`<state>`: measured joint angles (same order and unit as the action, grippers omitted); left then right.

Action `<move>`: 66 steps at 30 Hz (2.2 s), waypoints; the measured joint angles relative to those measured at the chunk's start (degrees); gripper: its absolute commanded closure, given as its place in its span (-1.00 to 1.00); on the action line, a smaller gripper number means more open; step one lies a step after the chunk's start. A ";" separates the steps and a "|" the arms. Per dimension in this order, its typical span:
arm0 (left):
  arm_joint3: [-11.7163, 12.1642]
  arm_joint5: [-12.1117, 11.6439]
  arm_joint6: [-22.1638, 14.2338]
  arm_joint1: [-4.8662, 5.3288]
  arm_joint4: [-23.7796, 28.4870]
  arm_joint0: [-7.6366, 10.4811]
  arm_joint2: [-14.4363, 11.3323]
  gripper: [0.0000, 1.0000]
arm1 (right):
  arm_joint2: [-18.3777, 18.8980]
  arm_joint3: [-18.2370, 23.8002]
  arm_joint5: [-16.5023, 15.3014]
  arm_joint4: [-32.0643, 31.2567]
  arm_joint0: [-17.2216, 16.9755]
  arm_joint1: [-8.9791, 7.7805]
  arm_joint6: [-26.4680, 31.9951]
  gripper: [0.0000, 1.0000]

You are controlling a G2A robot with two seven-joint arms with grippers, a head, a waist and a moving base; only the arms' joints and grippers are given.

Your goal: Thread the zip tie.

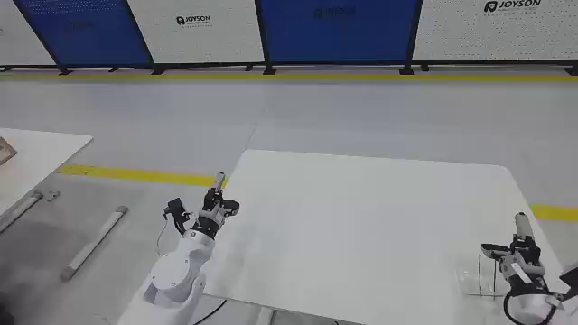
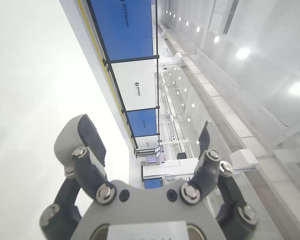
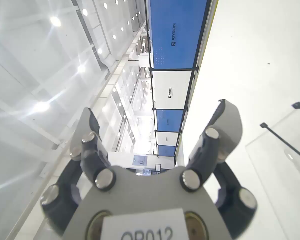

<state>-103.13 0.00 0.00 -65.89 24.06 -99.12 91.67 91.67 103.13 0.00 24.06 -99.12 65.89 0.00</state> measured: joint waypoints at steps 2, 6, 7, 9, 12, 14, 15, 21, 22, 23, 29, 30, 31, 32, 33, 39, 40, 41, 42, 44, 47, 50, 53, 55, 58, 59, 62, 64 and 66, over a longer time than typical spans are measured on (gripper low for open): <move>0.00 0.00 0.00 0.00 0.00 0.00 0.00 -1.00 | 0.02 0.01 -0.01 -0.02 0.01 0.00 0.01 -1.00; 0.00 0.00 0.00 0.00 0.00 0.00 0.00 -1.00 | 1.72 -0.14 -1.06 -0.83 -0.11 -0.15 2.54 -1.00; 0.00 0.00 0.00 0.00 0.00 0.00 0.00 -1.00 | 2.36 -0.20 -1.39 -0.84 -0.21 -0.20 3.38 -1.00; 0.00 0.00 0.00 0.00 0.00 0.00 0.00 -1.00 | 3.87 -0.40 -1.82 -0.84 -0.42 -0.39 6.23 -1.00; 0.00 0.00 0.00 0.00 0.00 0.00 0.00 -1.00 | 6.35 -0.75 -1.59 -2.71 -0.50 -1.00 13.05 -1.00; 0.00 0.00 0.00 0.00 0.00 0.00 0.00 -1.00 | 8.74 -1.33 -1.35 -4.03 -0.58 -1.58 19.37 -1.00; 0.00 0.00 0.00 0.00 0.00 0.00 0.00 -1.00 | 9.84 -1.59 -1.29 -4.44 -0.59 -1.76 21.21 -1.00; 0.00 0.00 0.00 0.00 0.00 0.00 0.00 -1.00 | 10.37 -1.72 -1.27 -4.60 -0.60 -1.82 22.11 -1.00; 0.00 0.00 0.00 0.00 0.00 0.00 0.00 -1.00 | 10.37 -1.72 -1.27 -4.60 -0.60 -1.82 22.11 -1.00; 0.00 0.00 0.00 0.00 0.00 0.00 0.00 -1.00 | 10.37 -1.72 -1.28 -4.60 -0.60 -1.82 22.11 -1.00; 0.00 0.00 0.00 0.00 0.00 0.00 0.00 -1.00 | 10.35 -1.70 -1.30 -4.61 -0.58 -1.83 22.12 -1.00; 0.00 0.00 0.00 0.00 0.00 0.00 0.00 -1.00 | 10.15 -1.43 -1.57 -4.92 -0.40 -1.96 22.43 -1.00; 0.00 0.00 0.00 0.00 0.00 0.00 0.00 -1.00 | 10.05 -1.11 -2.14 -5.78 0.06 -2.19 23.48 -1.00; 0.00 0.00 0.00 0.00 0.00 0.00 0.00 -1.00 | 10.78 -1.08 -2.69 -7.17 0.93 -2.58 26.43 -1.00; 0.00 0.00 0.00 0.00 0.00 0.00 0.00 -1.00 | 11.70 -1.15 -2.77 -7.94 1.58 -2.85 29.57 -1.00; 0.00 0.00 0.00 0.00 0.00 0.00 0.00 -1.00 | 13.32 -1.39 -1.57 -13.98 6.07 -4.56 49.49 -1.00; 0.00 0.00 0.00 0.00 0.00 0.00 0.00 -1.00 | 12.93 -1.70 -1.28 -14.92 7.07 -4.82 52.24 -1.00; 0.00 0.00 0.00 0.00 0.00 0.00 0.00 -1.00 | 12.24 -2.23 -1.15 -16.51 8.47 -5.17 55.84 -1.00; 0.00 0.00 0.00 0.00 0.00 0.00 0.00 -1.00 | 11.69 -2.83 -0.94 -17.76 9.54 -5.39 57.99 -1.00; 0.00 0.00 0.00 0.00 0.00 0.00 0.00 -1.00 | 10.46 -4.38 -0.06 -19.49 11.74 -5.67 60.45 -1.00; 0.00 0.00 0.00 0.00 0.00 0.00 0.00 -1.00 | 10.23 -4.77 0.19 -19.56 12.21 -5.69 60.47 -1.00; 0.00 0.00 0.00 0.00 0.00 0.00 0.00 -1.00 | 10.27 -4.71 0.15 -19.51 12.13 -5.68 60.41 -1.00; 0.00 0.00 0.00 0.00 0.00 0.00 0.00 -1.00 | 10.27 -4.71 0.14 -19.51 12.13 -5.68 60.42 -1.00; 0.00 0.00 0.00 0.00 0.00 0.00 0.00 -1.00 | 10.27 -4.71 0.14 -19.51 12.13 -5.68 60.42 -1.00; 0.00 0.00 0.00 0.00 0.00 0.00 0.00 -1.00 | 9.91 -4.54 -1.01 -19.24 12.11 -5.82 61.75 -1.00; 0.00 0.00 0.00 0.00 0.00 0.00 0.00 -1.00 | 10.21 -5.58 -2.46 -18.46 12.45 -6.08 64.34 -1.00; 0.00 0.00 0.00 0.00 0.00 0.00 0.00 -1.00 | 12.19 -9.23 -5.47 -16.55 13.51 -6.81 71.50 -1.00; 0.00 0.00 0.00 0.00 0.00 0.00 0.00 -1.00 | 13.78 -10.80 -7.12 -15.49 13.79 -7.30 75.18 -1.00; 0.00 0.00 0.00 0.00 0.00 0.00 0.00 -1.00 | 15.70 -12.21 -8.72 -14.58 13.76 -7.87 78.86 -1.00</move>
<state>-103.13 0.00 0.00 -65.89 24.06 -99.12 91.67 107.38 90.93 -8.72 9.48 -85.36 58.02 78.86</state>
